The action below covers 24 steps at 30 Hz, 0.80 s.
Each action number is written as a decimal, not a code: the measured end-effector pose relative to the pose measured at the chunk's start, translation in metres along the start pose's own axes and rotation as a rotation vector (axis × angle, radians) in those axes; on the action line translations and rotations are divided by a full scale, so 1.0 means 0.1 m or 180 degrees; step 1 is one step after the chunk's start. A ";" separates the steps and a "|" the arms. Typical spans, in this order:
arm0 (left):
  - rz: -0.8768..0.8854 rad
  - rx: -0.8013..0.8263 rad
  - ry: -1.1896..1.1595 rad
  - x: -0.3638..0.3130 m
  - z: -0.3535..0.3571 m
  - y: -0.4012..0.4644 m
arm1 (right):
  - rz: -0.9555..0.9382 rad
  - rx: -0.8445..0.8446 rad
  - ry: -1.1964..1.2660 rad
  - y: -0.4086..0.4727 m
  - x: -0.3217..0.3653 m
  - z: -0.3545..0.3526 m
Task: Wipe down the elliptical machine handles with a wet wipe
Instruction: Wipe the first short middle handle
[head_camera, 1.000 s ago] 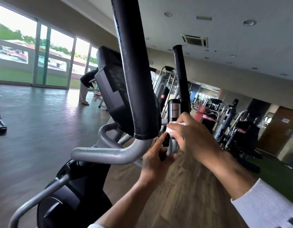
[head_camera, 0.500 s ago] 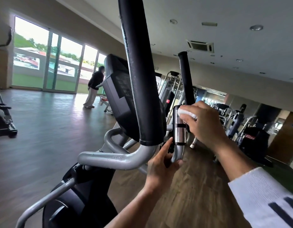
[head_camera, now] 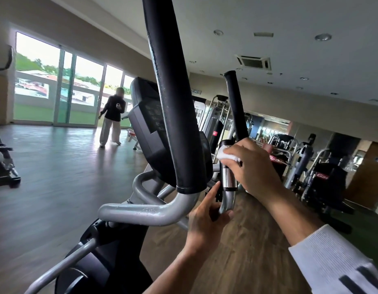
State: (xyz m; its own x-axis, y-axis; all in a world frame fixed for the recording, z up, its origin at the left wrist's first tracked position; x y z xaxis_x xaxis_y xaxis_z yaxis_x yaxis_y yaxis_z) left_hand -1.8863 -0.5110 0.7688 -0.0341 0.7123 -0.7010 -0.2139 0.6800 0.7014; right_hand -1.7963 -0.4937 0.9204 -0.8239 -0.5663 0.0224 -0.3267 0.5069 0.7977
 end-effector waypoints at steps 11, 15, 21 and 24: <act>0.0111 0.0003 0.0057 -0.01 -0.02 -0.01 | -0.0097 0.0283 -0.0326 0.13 0.07 -0.03; 0.0118 -0.0018 0.0100 -0.03 -0.02 -0.01 | 0.0193 0.0049 -0.0122 0.15 0.06 -0.04; 0.0083 -0.0014 0.0204 -0.05 -0.01 -0.02 | 0.0476 0.0028 0.0178 -0.11 -0.11 0.03; -0.0007 -0.0089 0.0150 -0.03 0.01 -0.02 | 0.0645 -0.0194 0.0269 -0.17 -0.12 0.07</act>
State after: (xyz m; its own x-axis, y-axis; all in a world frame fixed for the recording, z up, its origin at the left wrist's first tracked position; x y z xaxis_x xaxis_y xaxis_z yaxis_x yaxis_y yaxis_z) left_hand -1.8853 -0.5141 0.7698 -0.0793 0.7014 -0.7083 -0.2413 0.6759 0.6964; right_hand -1.7841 -0.4908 0.9027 -0.8272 -0.5107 0.2342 -0.1277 0.5769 0.8068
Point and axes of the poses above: each hand's wrist, its own y-axis towards the middle knuckle, its own z-axis out of the palm, x = y × z, the point moved 1 cm from there along y, towards the middle knuckle, and after that the axes turned 9 degrees about z, right-handed, at the moved point
